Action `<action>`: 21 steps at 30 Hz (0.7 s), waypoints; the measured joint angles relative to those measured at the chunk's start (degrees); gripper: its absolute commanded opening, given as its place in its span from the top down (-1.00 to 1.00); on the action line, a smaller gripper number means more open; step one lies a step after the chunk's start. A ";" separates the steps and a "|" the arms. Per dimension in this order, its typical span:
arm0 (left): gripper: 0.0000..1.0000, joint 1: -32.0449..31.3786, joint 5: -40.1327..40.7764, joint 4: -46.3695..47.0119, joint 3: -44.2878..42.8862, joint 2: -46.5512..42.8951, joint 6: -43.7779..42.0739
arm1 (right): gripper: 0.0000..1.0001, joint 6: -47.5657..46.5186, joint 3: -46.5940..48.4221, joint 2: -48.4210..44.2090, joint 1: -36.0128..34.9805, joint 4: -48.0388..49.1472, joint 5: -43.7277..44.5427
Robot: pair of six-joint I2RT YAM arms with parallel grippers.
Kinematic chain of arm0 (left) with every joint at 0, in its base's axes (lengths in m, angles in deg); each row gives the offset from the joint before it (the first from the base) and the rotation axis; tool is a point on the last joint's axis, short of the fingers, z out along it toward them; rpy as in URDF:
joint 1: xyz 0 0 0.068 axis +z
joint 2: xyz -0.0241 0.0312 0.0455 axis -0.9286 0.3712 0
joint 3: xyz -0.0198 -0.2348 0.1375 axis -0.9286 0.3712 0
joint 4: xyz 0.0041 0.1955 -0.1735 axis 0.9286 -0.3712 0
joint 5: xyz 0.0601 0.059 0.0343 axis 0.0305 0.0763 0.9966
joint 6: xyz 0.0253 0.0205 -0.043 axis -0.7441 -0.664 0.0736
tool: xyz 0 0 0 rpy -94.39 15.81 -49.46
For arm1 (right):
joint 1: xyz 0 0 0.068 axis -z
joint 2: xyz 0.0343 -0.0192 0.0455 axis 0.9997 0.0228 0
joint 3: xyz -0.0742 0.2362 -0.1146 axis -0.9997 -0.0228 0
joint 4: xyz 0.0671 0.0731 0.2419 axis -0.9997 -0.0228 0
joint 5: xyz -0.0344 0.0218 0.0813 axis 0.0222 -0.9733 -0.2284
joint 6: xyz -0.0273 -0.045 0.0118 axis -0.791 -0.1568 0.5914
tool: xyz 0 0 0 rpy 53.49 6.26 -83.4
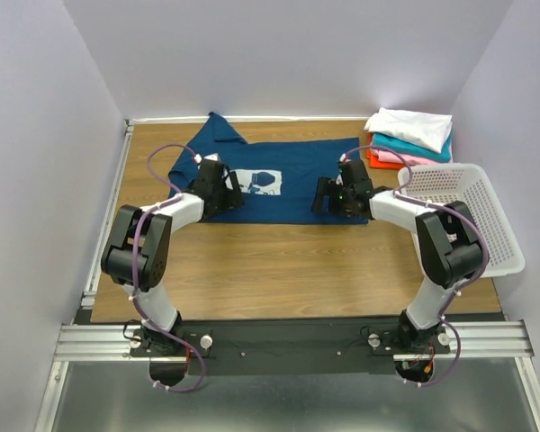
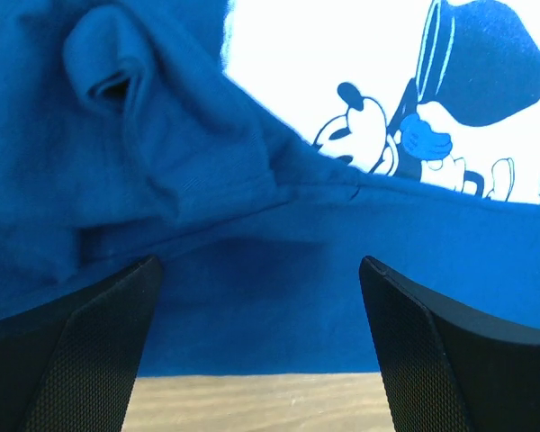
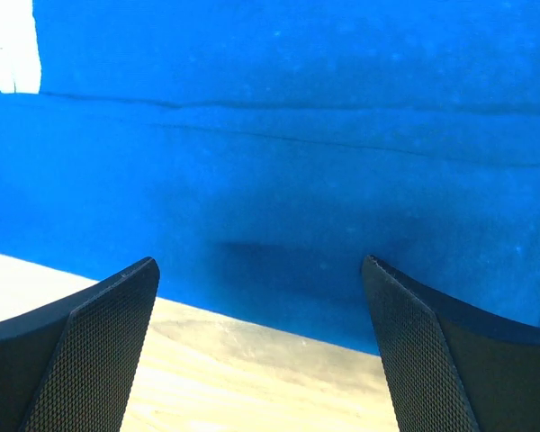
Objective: Fold and stack the t-shirts
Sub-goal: Fold the tshirt
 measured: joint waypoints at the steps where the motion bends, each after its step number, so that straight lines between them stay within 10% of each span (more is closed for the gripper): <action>1: -0.97 -0.17 0.11 1.14 2.16 -1.42 0.70 | -1.00 0.20 -1.01 -0.63 0.00 0.72 0.26; 12: -0.97 -6.80 2.47 -2.05 17.86 -18.03 9.75 | -1.00 2.99 -16.72 -14.62 0.00 2.23 0.42; 21: -0.97 -5.99 15.15 -14.36 13.66 -23.39 15.28 | -1.00 2.78 -19.08 -18.10 0.00 0.42 -0.11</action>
